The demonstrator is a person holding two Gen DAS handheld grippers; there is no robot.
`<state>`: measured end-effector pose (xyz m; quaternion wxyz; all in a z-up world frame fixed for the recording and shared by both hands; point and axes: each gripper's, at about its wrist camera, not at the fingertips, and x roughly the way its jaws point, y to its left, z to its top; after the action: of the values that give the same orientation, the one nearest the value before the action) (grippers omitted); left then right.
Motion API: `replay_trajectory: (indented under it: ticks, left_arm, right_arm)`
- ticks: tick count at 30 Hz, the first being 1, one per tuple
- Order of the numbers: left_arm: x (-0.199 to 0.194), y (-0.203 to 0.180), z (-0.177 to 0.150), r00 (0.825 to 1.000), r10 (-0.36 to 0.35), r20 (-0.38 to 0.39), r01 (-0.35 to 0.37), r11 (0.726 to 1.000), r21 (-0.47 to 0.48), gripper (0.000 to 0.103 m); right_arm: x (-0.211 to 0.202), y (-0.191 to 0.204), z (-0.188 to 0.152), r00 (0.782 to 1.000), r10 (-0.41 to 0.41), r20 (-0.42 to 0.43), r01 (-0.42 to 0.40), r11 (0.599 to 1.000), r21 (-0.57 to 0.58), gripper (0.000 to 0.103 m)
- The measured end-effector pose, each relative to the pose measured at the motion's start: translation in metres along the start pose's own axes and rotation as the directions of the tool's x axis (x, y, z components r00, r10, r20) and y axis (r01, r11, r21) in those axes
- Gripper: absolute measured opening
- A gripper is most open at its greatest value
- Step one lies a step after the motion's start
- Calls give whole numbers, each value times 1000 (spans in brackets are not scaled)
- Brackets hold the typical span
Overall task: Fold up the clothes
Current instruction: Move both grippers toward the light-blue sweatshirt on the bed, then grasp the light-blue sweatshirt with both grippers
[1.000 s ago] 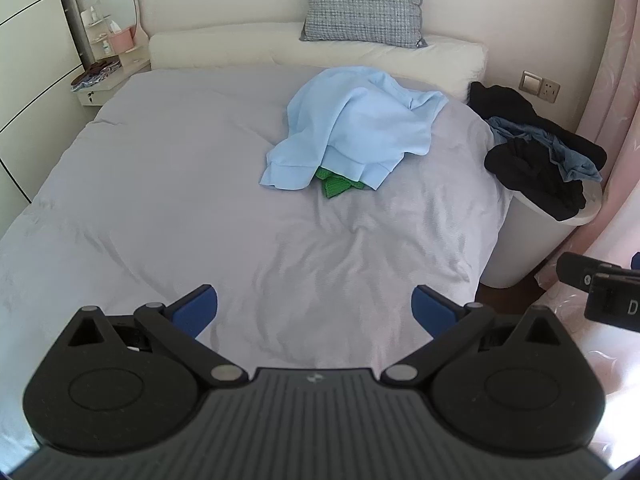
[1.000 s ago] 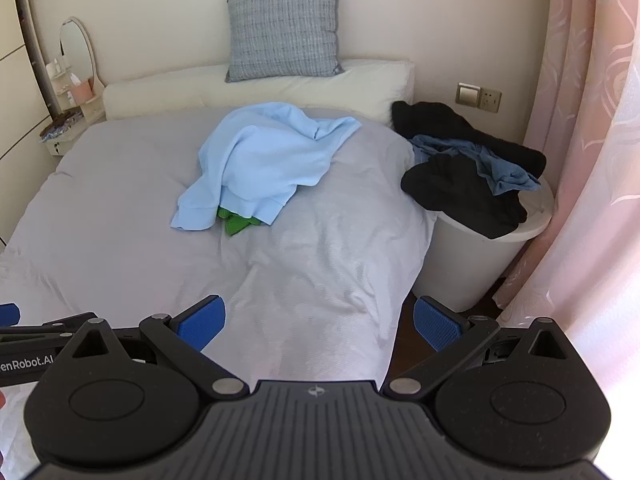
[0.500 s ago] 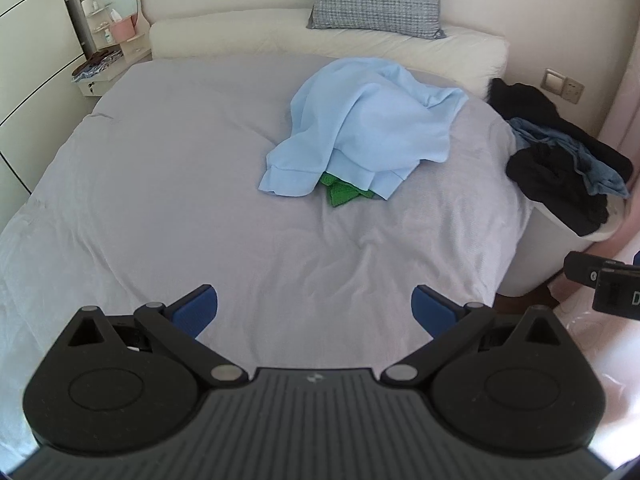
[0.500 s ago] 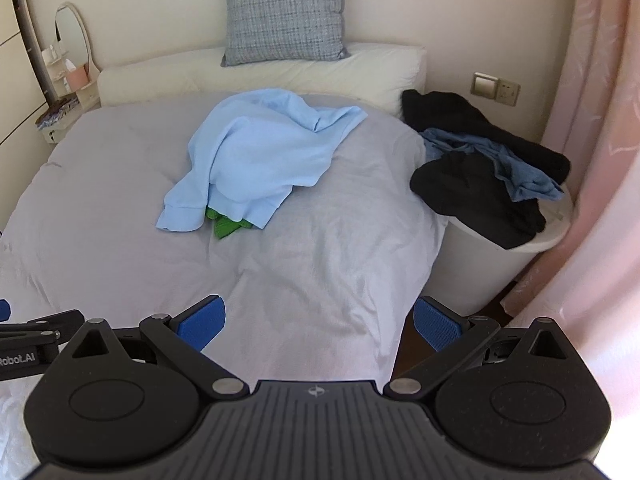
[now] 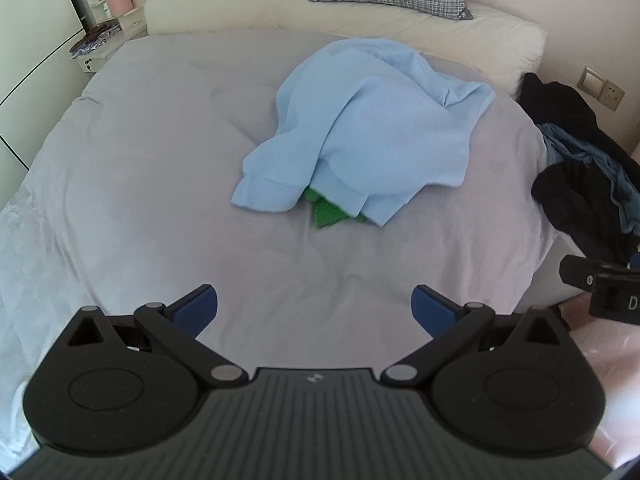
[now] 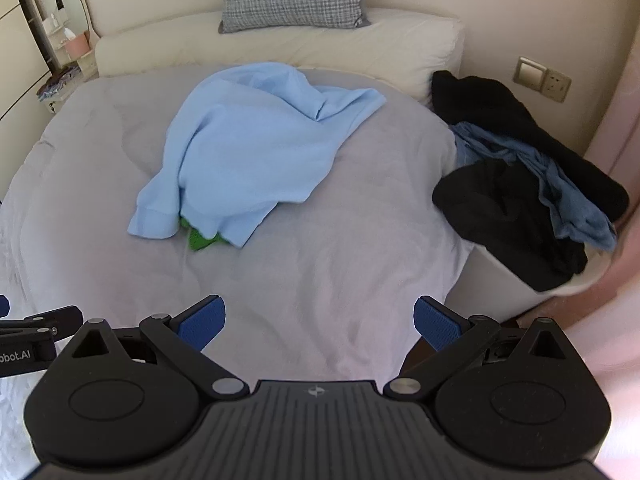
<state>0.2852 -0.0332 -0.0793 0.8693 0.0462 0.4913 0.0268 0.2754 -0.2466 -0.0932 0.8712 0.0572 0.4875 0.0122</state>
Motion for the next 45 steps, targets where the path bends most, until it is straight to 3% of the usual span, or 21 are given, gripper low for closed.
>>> replay_trajectory:
  ticks: [10, 19, 26, 31, 36, 40, 41, 45]
  left_arm:
    - [36, -39, 63, 1000, 10, -14, -10, 1000, -11, 102]
    - [81, -47, 88, 997, 37, -65, -37, 999, 2, 102]
    - [131, -47, 110, 991, 47, -126, -44, 999, 31, 100]
    - [164, -36, 132, 992, -8, -125, 9, 1000, 8, 99]
    - [192, -27, 156, 992, -68, -103, 68, 998, -1, 87]
    - [211, -23, 174, 990, -104, -96, 105, 994, 6, 63]
    - [215, -22, 179, 989, -118, -93, 119, 993, 9, 61]
    - [228, -23, 204, 989, -136, -59, 138, 990, 29, 60]
  right_arm:
    - [40, -32, 57, 999, 14, -32, -15, 1000, -26, 103]
    - [84, -41, 85, 998, 22, -58, -24, 999, -27, 103]
    - [128, -49, 99, 991, 113, -69, -112, 994, 12, 103]
    - [168, -58, 114, 979, 183, -93, -176, 981, 78, 103]
    - [207, -80, 126, 950, 296, -98, -264, 930, 254, 103]
    - [239, -92, 132, 938, 328, -113, -273, 899, 343, 96]
    - [246, -95, 134, 936, 334, -114, -274, 891, 361, 90]
    - [269, -101, 144, 932, 346, -109, -274, 868, 414, 87]
